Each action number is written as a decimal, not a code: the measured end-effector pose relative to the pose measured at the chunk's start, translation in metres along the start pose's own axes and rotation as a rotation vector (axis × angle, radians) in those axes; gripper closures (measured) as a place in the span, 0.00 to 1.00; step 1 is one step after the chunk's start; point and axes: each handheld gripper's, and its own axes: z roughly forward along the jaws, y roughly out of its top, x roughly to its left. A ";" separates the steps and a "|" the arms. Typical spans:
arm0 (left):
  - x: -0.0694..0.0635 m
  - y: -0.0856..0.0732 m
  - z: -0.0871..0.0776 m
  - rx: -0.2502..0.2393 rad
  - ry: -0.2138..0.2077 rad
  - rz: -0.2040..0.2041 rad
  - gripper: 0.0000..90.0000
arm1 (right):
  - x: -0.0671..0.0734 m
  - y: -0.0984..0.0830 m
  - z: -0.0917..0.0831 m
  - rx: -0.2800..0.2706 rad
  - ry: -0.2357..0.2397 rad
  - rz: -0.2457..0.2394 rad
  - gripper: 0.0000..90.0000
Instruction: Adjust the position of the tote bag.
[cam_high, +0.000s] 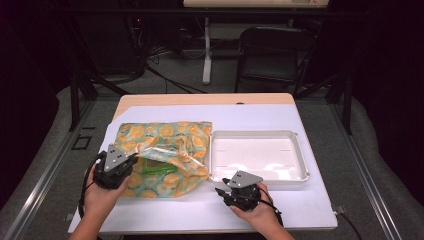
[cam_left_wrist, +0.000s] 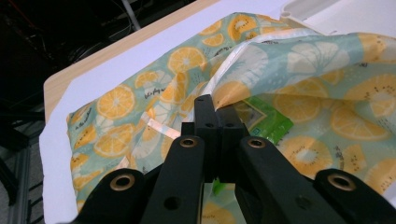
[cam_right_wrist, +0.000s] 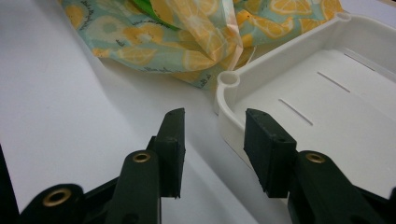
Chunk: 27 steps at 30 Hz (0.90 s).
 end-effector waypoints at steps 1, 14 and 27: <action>0.000 0.001 0.000 -0.005 0.000 -0.002 1.00 | 0.000 0.000 0.000 0.000 -0.001 0.000 0.65; 0.009 0.022 0.005 -0.051 0.007 -0.057 1.00 | 0.000 0.000 0.002 -0.002 0.002 0.003 0.65; 0.018 0.043 0.015 -0.069 0.013 -0.083 1.00 | 0.000 0.002 -0.001 -0.024 -0.002 0.010 0.66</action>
